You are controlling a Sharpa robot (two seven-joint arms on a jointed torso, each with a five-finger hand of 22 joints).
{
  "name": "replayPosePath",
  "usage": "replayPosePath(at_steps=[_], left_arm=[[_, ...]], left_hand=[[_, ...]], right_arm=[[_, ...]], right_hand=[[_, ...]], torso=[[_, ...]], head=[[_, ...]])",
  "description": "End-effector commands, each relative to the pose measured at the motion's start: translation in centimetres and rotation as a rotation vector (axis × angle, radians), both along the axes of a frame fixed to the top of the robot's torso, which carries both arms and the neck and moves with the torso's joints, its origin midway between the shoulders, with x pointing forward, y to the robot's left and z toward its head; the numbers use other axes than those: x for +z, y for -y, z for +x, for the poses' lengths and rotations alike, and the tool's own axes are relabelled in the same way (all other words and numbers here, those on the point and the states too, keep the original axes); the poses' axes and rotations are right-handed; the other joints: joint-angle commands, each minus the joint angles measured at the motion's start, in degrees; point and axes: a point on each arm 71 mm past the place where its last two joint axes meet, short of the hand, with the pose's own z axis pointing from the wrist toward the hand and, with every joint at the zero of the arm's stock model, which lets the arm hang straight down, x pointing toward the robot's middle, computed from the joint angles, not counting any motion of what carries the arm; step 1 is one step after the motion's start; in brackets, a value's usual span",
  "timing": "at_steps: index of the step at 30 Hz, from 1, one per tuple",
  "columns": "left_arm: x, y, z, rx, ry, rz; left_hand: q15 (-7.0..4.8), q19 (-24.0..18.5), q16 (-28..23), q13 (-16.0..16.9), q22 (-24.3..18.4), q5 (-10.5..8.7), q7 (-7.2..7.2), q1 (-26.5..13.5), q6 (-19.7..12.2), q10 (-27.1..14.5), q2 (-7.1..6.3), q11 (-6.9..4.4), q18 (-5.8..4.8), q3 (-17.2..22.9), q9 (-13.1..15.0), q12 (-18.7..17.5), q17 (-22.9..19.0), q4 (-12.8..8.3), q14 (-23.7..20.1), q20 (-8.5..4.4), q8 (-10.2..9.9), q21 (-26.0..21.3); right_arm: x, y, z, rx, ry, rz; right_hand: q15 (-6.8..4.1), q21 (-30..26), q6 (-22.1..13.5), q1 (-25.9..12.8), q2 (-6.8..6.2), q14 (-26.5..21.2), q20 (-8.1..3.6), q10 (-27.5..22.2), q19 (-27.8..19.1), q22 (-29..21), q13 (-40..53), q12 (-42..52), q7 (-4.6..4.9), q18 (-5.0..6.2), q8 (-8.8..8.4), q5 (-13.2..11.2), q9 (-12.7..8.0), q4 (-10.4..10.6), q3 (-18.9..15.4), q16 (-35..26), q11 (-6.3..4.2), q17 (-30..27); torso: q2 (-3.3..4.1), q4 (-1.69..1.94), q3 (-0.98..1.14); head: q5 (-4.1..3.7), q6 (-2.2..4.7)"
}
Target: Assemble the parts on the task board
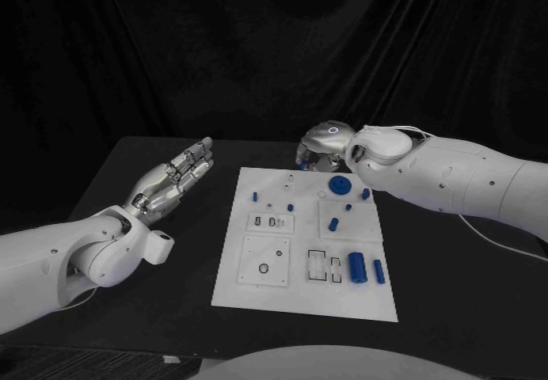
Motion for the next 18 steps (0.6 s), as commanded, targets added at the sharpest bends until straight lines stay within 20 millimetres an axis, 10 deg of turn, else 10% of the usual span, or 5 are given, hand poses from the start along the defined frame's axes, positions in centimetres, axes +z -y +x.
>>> replayPosePath(at_steps=[1,18], left_arm=[[1.5,0.1,-0.3,-0.013,0.184,-0.05],[1.5,0.2,-0.4,-0.032,0.168,-0.054]], left_hand=[[-4.0,-0.02,-0.2,-0.07,-0.06,1.48,0.08,0.73,-0.59,-0.11,0.18,-0.49,-0.11,-0.13,-0.07,-0.28,-0.06,0.04,-0.13,-0.25,-0.17,-0.19],[-3.28,-0.02,-0.2,-0.12,-0.06,3.78,0.54,1.84,-0.39,-0.1,0.66,-0.28,-0.27,0.17,-0.02,-0.75,-0.06,0.07,-0.13,0.24,-0.11,-0.19]], right_arm=[[0.0,0.0,0.2,-0.022,0.0,-0.002],[-1.1,-1.2,0.4,-0.023,-0.029,-0.02]], right_hand=[[0.17,0.36,-0.38,0.1,-0.68,-0.09,0.16,-0.29,-0.13,0.0,-0.07,-0.34,0.08,-0.78,-0.25,-0.35,1.07,-0.04,0.34,0.29,0.15,0.07],[0.2,0.65,-0.82,0.24,-0.93,-0.09,0.22,-0.38,-0.12,0.55,-0.04,-0.3,0.19,-0.85,-0.6,-0.26,1.12,0.25,0.93,0.31,0.19,0.11]], torso=[[0.92,0.58,-0.24],[1.42,0.99,-0.66]], head=[[-0.51,0.45],[-1.4,0.91]])
